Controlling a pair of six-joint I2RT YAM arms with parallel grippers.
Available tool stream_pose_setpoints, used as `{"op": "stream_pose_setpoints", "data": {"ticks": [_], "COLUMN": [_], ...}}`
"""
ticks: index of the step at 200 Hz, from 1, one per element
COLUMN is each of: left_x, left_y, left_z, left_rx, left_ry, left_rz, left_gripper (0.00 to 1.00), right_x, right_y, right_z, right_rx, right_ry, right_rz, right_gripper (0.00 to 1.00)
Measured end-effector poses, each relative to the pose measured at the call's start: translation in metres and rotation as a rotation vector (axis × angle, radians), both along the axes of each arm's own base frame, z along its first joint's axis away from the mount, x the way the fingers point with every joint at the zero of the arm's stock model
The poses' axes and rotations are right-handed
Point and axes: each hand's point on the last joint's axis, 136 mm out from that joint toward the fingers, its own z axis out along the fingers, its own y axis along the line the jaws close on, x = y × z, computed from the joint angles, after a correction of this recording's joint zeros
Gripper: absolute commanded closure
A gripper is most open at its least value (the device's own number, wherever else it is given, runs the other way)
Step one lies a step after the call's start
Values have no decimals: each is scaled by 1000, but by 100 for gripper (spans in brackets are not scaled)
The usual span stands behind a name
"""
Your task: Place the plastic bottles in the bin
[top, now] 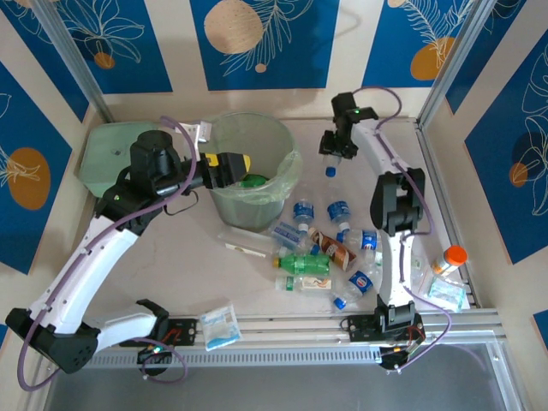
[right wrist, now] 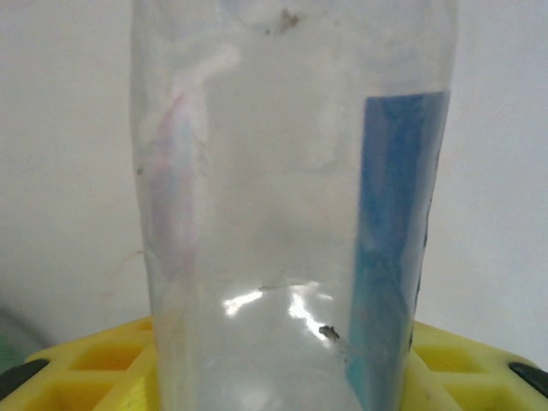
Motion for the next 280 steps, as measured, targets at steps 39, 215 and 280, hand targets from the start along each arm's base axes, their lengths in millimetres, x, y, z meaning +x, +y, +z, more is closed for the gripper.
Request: {"op": "stream_pose_setpoints", "data": {"ticks": [39,215,280], "left_x": [2,2,0], "left_y": [-7,-78,-81], "left_z": [4,38,24], "left_rx": [-37,-281,-289], "left_ry": [7,9,37], "left_rz": [-28,-266,-287], "left_gripper": [9,24,57], "right_x": [-39,-190,-189], "right_y": [7,168,173], "right_z": [145,310,316], "right_rx": [151,803,864], "right_ry": [-304,-612,-605], "right_rz": [-28,283,268], "right_gripper": [49,43,41]}}
